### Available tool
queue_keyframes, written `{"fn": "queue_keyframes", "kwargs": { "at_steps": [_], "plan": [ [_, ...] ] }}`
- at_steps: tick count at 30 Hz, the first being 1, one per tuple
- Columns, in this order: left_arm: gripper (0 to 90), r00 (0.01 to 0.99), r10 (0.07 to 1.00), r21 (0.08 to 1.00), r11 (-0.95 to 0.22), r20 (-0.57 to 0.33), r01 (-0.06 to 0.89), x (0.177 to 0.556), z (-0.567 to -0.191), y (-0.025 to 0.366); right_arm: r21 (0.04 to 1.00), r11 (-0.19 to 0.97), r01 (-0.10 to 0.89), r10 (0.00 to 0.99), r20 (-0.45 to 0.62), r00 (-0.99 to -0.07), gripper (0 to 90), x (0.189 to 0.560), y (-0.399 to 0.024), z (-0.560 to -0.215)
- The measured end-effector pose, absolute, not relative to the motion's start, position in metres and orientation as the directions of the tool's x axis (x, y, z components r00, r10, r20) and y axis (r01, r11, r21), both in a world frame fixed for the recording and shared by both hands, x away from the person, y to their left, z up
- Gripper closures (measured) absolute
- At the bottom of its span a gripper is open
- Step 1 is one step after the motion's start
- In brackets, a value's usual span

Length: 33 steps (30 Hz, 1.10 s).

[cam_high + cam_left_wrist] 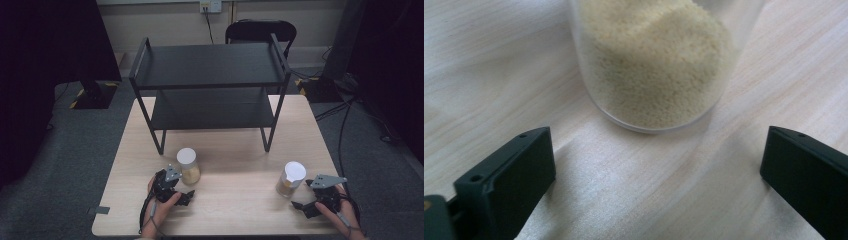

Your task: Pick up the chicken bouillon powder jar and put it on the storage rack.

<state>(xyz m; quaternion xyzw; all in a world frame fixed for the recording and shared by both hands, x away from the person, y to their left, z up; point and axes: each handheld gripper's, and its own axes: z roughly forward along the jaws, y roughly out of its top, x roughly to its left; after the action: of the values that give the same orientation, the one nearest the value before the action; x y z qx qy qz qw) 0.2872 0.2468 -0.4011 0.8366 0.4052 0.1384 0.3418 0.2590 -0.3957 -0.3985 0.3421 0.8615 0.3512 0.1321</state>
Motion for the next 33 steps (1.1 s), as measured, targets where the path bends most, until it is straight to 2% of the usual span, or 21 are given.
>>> {"fn": "queue_keyframes", "kwargs": {
  "at_steps": [19, 33],
  "plan": [
    [1.8, 0.627, 0.771, 0.742, -0.353, -0.114, 0.569, 0.283, -0.378, 0.254, 0.696, 0.520, 0.496, 0.682, 0.012, -0.731, 0.0, 0.259, -0.396, -0.399],
    [1.9, 0.630, 0.767, 0.759, -0.338, -0.121, 0.556, 0.288, -0.365, 0.251, 0.696, 0.520, 0.496, 0.682, 0.012, -0.731, 0.0, 0.259, -0.396, -0.399]
  ]
}}
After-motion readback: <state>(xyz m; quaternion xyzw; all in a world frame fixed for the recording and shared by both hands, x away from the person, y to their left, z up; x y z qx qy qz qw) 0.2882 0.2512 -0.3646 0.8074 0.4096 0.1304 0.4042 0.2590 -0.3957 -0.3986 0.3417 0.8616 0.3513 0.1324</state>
